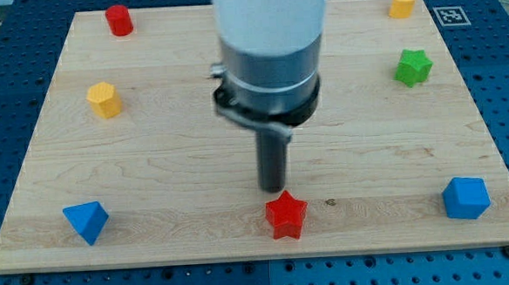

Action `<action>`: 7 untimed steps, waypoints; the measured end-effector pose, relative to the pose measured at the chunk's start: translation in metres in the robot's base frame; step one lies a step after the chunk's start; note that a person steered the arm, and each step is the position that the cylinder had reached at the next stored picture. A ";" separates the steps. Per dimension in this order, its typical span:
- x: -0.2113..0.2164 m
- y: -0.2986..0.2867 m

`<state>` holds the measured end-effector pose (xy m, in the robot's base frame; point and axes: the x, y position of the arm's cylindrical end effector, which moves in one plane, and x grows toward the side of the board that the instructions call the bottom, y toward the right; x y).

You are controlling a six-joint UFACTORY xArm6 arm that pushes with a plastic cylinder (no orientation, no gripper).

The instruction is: Push the blue cube towards the red star

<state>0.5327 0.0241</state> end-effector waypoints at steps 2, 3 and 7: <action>-0.032 0.156; -0.029 0.235; 0.040 0.231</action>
<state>0.5732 0.2551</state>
